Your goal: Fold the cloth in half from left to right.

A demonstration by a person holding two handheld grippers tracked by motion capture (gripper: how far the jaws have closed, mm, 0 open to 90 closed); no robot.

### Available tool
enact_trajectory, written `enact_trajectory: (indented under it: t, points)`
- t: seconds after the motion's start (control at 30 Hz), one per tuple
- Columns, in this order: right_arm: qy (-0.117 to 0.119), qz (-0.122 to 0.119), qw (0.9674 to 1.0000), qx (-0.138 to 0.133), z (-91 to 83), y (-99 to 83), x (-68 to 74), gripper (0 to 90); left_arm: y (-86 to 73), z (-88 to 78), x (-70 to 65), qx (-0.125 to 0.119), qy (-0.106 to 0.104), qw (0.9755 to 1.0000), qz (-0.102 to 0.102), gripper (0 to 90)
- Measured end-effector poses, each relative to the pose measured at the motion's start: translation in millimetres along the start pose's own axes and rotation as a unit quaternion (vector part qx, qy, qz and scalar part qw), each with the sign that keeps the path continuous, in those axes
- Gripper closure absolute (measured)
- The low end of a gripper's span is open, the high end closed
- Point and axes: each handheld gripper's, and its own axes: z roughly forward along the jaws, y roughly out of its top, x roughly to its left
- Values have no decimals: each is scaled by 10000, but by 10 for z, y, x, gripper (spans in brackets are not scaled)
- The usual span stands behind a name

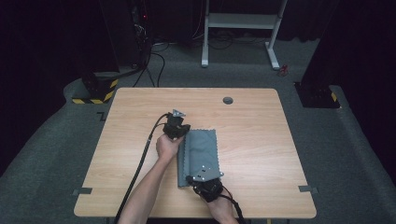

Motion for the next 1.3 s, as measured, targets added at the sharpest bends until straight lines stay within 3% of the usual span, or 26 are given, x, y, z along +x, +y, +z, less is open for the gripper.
enact_trajectory:
  t: [0.17,0.4,0.57,0.7,0.83,1.03,1.3]
  points:
    - [-35,106,9999,-67,-64,-78,-48,900,35,13,-53,-1,-16,9999,156,900]
    - [-110,269,9995,-126,-173,-184,-137,900,32,115,-87,191,-106,9998,44,900]
    - [-138,486,9986,-164,-245,-286,-224,900,102,116,-154,107,-168,9997,108,900]
    - [-203,482,9985,-147,-269,-322,-236,900,170,155,-251,95,-276,9995,151,900]
    - [-236,624,9976,-169,-269,-389,-274,900,217,265,-342,176,-240,9994,174,900]
    - [-327,628,9973,-173,-342,-421,-330,900,230,367,-419,196,-242,9994,163,900]
    - [-383,792,9959,-217,-361,-520,-380,900,249,453,-492,190,-223,9990,329,899]
